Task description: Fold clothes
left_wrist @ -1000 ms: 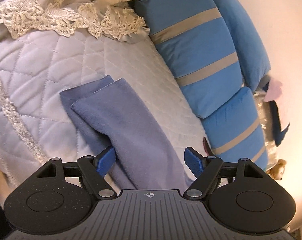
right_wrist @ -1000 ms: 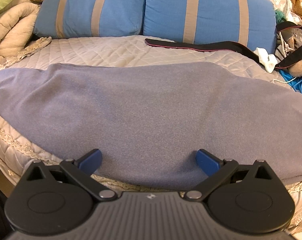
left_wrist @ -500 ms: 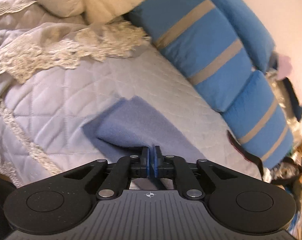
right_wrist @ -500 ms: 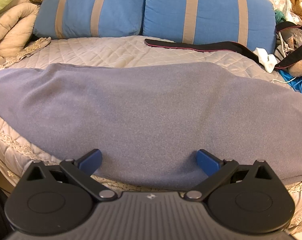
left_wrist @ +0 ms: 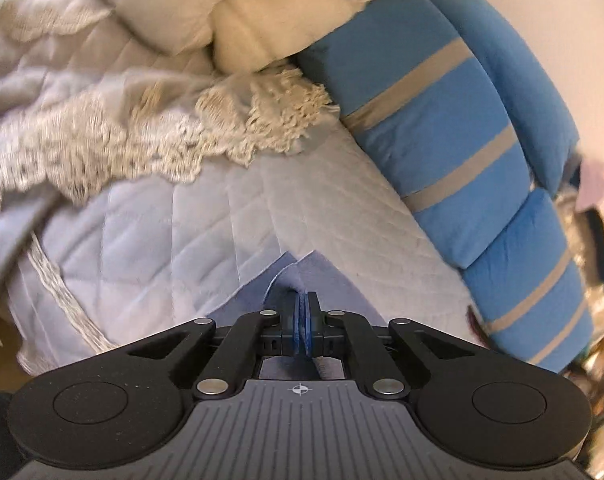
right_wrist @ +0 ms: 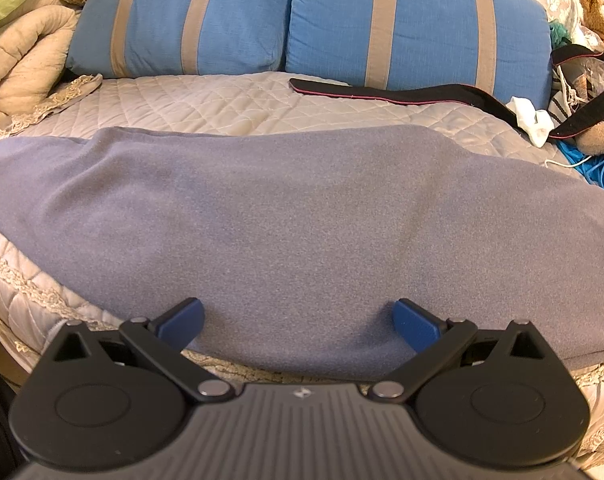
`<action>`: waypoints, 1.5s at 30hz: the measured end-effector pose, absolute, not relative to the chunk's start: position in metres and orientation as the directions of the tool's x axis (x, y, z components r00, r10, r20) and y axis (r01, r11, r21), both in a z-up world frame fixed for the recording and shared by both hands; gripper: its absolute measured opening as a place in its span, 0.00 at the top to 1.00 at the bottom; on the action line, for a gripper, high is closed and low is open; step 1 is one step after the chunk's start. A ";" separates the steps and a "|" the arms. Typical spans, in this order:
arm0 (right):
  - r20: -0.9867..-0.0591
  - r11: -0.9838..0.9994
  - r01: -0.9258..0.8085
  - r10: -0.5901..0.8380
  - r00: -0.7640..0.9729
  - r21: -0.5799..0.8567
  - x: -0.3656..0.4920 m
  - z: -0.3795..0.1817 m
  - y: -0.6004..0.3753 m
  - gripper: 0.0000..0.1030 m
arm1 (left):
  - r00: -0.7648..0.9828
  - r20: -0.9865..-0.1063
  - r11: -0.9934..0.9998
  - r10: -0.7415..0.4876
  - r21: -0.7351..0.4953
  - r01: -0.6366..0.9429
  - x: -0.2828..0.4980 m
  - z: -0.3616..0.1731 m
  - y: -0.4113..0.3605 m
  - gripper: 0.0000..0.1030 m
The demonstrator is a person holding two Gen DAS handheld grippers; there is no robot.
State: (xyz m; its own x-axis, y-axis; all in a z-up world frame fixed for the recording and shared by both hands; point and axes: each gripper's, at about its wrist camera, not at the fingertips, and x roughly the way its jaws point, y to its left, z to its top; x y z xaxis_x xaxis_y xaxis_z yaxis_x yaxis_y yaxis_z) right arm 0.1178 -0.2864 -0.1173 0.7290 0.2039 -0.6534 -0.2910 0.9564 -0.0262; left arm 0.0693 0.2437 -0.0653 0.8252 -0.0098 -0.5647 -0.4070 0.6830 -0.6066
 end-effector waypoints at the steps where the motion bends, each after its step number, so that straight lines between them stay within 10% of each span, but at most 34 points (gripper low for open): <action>1: -0.653 0.956 -0.291 0.204 0.729 -0.026 0.118 -0.117 -0.286 0.00 | 0.821 -0.571 0.705 0.001 -0.582 -0.406 0.069 -0.064 0.242 0.98; 15: -0.653 0.956 -0.291 0.201 0.730 -0.032 0.118 -0.116 -0.286 0.00 | 0.711 -0.702 0.715 0.026 -0.484 -0.504 0.074 -0.079 0.251 0.92; 26: -0.652 0.956 -0.292 0.199 0.732 -0.036 0.118 -0.116 -0.285 0.00 | 0.716 -0.692 0.700 0.091 -0.467 -0.540 0.075 -0.061 0.262 0.63; 45: -0.650 0.954 -0.296 0.199 0.734 -0.043 0.116 -0.116 -0.288 0.00 | 0.795 -0.601 0.381 -0.081 -0.755 -0.533 0.053 -0.102 0.276 0.45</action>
